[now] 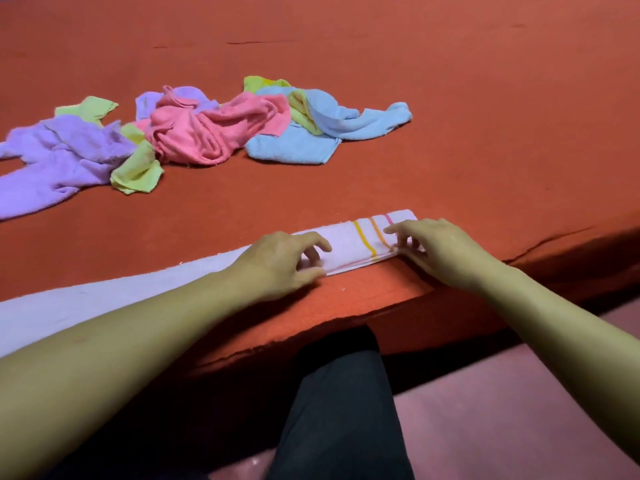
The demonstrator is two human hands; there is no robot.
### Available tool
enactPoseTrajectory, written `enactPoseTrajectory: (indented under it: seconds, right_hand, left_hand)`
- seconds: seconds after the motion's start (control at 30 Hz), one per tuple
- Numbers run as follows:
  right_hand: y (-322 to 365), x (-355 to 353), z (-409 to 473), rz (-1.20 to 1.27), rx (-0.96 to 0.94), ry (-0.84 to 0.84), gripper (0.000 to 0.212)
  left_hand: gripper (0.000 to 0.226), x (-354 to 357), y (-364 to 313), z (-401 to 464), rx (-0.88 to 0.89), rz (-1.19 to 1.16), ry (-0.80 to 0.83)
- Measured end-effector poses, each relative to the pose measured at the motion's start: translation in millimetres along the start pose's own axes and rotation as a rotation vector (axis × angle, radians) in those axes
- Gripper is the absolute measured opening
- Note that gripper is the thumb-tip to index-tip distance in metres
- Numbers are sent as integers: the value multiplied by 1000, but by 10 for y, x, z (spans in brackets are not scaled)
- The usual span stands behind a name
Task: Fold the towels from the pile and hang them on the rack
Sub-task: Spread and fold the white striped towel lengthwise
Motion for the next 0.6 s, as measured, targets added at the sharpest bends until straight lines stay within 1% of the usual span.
enactPoseTrajectory:
  seconds: [0.17, 0.2, 0.27, 0.3, 0.33, 0.37, 0.4, 0.47, 0.53, 0.6]
  right_hand:
    - [-89, -10, -8, 23, 28, 83, 44]
    - [-111, -27, -1, 55, 59, 53, 42]
    - [-242, -134, 60, 108, 179, -126, 37]
    - [-367, -173, 101, 116, 278, -205, 38]
    - [-506, -173, 149, 113, 390, -223, 41]
    - [-643, -113, 197, 112, 499, -171, 46]
    - [-727, -24, 230, 114, 581, -71, 53]
    - [-764, 166, 257, 125, 623, 98, 65]
    - [-719, 218, 263, 138, 604, 117, 65]
    - [-676, 183, 266, 212, 574, 54, 57]
  left_hand:
    - [23, -93, 74, 116, -86, -127, -27]
    - [22, -91, 80, 148, -89, -133, -35]
    - [19, -93, 80, 247, -87, -121, -71]
    - [19, -95, 77, 318, -87, -110, -90]
    - [19, -94, 74, 394, -90, -101, -103]
    - [19, -86, 73, 472, -96, -99, -109]
    - [20, -76, 71, 545, -100, -107, -107]
    - [21, -46, 75, 660, -109, -139, -96]
    - [21, -9, 93, 718, -122, -168, -91]
    - [21, 37, 99, 728, -124, -187, -83]
Point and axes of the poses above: each hand's wrist, its own z-axis towards the middle knuckle, its own x-axis out of the palm, y = z × x, the point moved 7 cm from there along z, towards the middle knuckle, and after that the axes turned 1 degree about -x, right-handed, at the moved point
